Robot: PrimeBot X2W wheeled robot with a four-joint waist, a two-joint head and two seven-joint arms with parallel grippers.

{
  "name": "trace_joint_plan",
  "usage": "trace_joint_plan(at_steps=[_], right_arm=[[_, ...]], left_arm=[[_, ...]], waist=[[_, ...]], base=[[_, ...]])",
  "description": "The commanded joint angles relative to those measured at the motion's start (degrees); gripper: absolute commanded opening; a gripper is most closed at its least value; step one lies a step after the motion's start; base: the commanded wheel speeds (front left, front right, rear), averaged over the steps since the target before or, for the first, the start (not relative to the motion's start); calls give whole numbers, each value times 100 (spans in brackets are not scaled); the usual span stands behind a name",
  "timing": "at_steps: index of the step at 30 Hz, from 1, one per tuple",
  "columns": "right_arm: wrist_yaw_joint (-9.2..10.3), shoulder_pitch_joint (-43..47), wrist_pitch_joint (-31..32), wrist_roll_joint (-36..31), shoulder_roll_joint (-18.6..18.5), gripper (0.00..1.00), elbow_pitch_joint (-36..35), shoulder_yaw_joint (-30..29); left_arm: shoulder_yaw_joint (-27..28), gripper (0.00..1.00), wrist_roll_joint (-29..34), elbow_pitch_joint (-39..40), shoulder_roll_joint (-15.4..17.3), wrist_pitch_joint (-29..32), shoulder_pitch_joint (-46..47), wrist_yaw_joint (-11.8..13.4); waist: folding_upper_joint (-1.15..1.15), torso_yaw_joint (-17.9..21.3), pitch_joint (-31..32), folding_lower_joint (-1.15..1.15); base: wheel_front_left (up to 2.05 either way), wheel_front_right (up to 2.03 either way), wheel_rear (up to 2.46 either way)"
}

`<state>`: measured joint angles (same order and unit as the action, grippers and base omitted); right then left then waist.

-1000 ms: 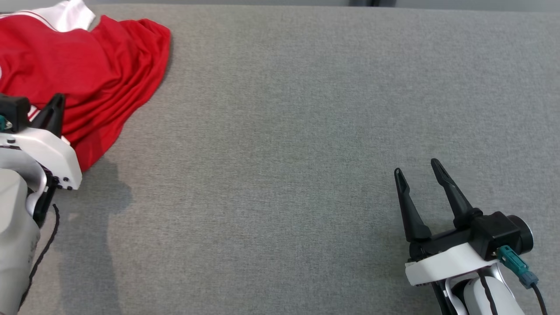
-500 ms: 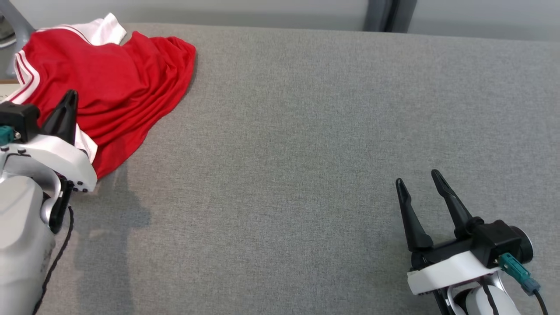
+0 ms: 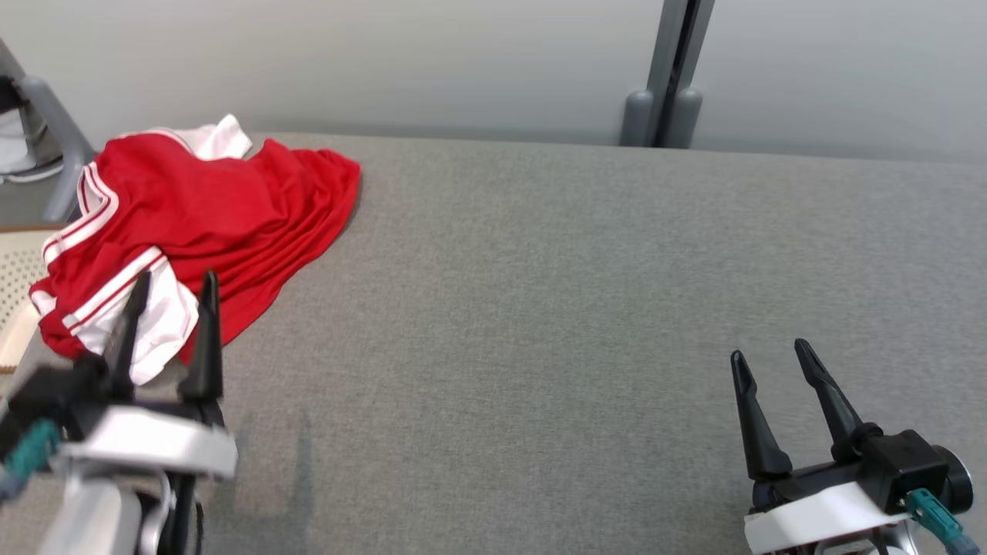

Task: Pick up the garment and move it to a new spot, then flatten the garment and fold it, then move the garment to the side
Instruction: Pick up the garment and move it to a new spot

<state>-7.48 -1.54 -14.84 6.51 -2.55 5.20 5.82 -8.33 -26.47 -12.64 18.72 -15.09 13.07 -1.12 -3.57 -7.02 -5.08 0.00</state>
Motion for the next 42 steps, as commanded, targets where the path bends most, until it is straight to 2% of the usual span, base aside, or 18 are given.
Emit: trace_joint_plan(at_steps=[1,7,14,21,26,32,39,40,42], right_arm=[[-3,71,-31,-30,-36,100,-29,-13],[-3,243,-31,-52,-33,100,-147,-43],[-3,431,-30,-86,-35,100,-201,-110],[-3,597,-30,-75,-34,100,-210,-297],[-3,598,-31,-30,-35,100,-177,-281],[-3,605,-31,15,-35,100,-158,-210],[-3,586,-31,58,-34,100,-139,-100],[-3,586,-31,58,-34,100,-139,-100],[-3,524,-31,36,-33,100,-117,-6]], left_arm=[[45,100,43,35,5,-9,-116,-39],[604,100,449,585,-494,-10,-1324,-83],[963,100,861,628,-992,-10,-2221,-357],[1246,100,1147,589,-1293,-11,-2548,-538],[1278,100,1238,520,-1312,-11,-2336,-600],[1324,100,1300,516,-1320,-11,-2144,-634],[1280,100,1342,482,-1328,-11,-2084,-640],[1280,100,1342,482,-1328,-11,-2084,-640],[1302,100,1323,457,-1312,-11,-2079,-642]], waist=[[0,82,122,0],[0,443,303,0],[0,871,409,0],[0,1029,425,0],[0,986,412,0],[0,626,404,0],[0,-474,368,0],[0,-474,368,0],[0,-811,344,0]], base=[[0,0,0],[0,0,0],[0,0,0],[0,0,0],[0,0,0],[0,0,0],[0,0,0],[0,0,0],[0,0,0]])
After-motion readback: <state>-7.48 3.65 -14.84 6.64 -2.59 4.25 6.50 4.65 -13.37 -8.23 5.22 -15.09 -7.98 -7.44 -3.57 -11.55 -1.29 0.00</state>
